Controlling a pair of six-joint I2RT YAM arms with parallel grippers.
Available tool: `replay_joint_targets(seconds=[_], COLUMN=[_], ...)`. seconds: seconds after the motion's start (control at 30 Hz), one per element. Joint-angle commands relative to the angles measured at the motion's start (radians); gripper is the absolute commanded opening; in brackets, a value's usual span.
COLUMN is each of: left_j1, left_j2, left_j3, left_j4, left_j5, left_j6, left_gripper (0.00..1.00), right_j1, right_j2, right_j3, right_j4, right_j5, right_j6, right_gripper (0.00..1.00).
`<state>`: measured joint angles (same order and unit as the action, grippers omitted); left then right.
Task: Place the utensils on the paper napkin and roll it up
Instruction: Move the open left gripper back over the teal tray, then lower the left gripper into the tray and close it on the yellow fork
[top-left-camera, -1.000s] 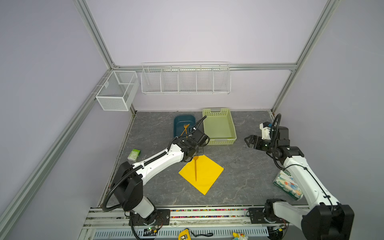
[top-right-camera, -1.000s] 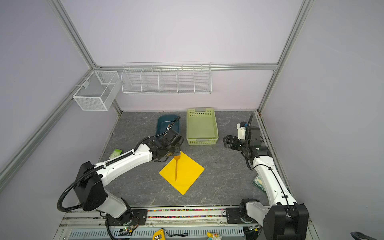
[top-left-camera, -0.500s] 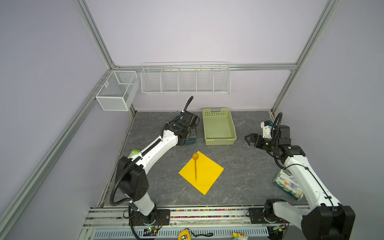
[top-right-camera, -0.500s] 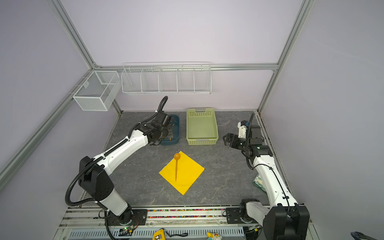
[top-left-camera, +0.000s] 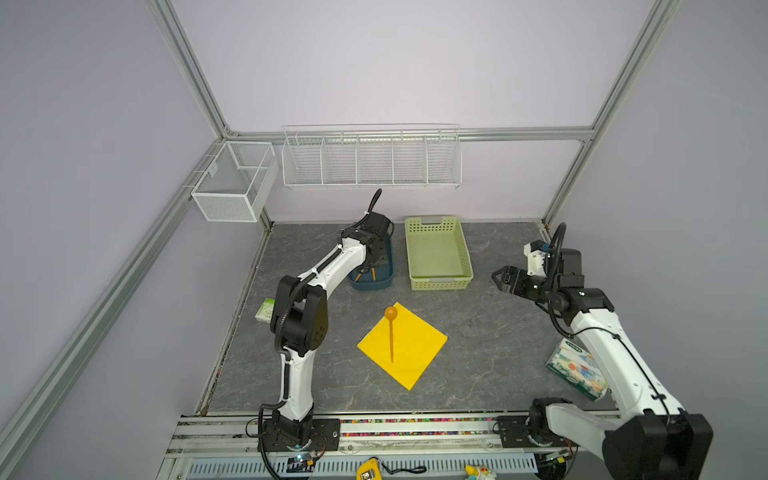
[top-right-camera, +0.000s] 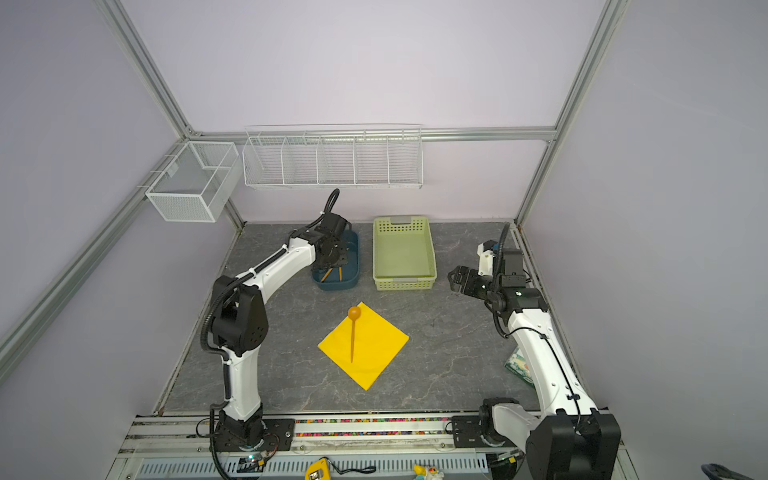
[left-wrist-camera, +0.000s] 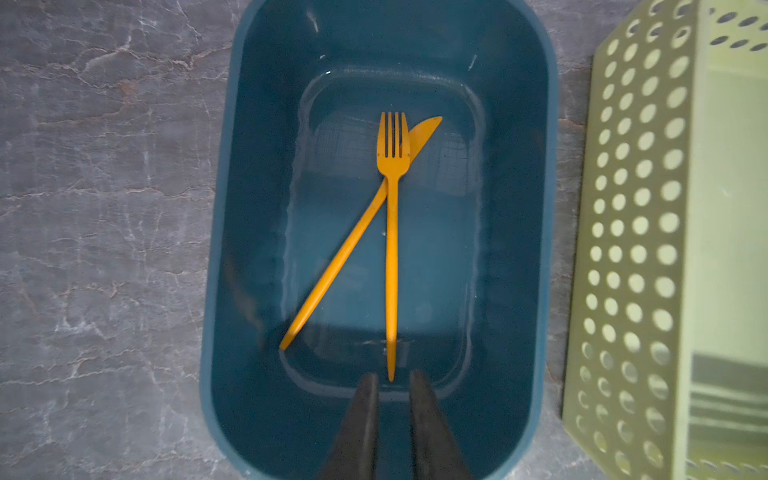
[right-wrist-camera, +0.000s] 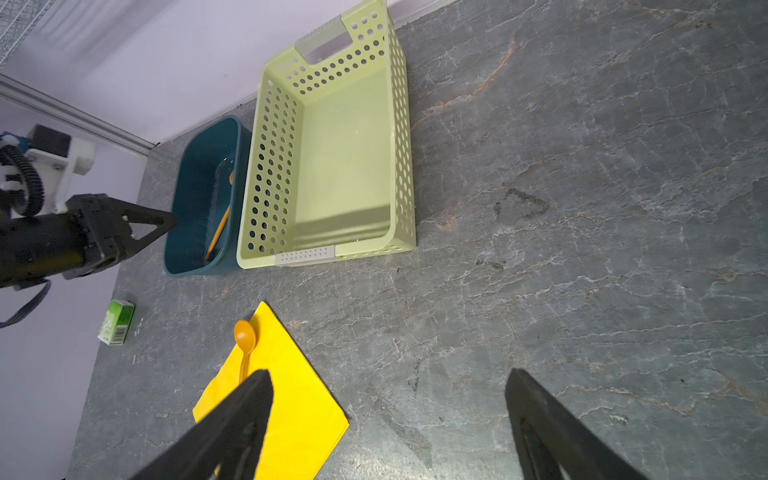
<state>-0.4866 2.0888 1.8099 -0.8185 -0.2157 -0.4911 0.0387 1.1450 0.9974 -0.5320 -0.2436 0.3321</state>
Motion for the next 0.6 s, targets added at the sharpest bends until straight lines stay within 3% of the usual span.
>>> replay_joint_targets(seconds=[0.0,0.57], left_j1=[0.014,0.042], left_j2=[0.066,0.269], left_j3=[0.068,0.222], left_j4=[-0.045,-0.066], left_j5=[0.018,0.040], left_j6=[0.007,0.010], left_gripper=[0.16,0.17], right_j1=[-0.006,-0.006], right_j2=[0.018,0.083], right_j3=[0.031,0.070], right_j4=[-0.019,-0.015], right_j5=[0.016,0.006], right_j6=[-0.016,-0.011], right_gripper=[0.91,0.91])
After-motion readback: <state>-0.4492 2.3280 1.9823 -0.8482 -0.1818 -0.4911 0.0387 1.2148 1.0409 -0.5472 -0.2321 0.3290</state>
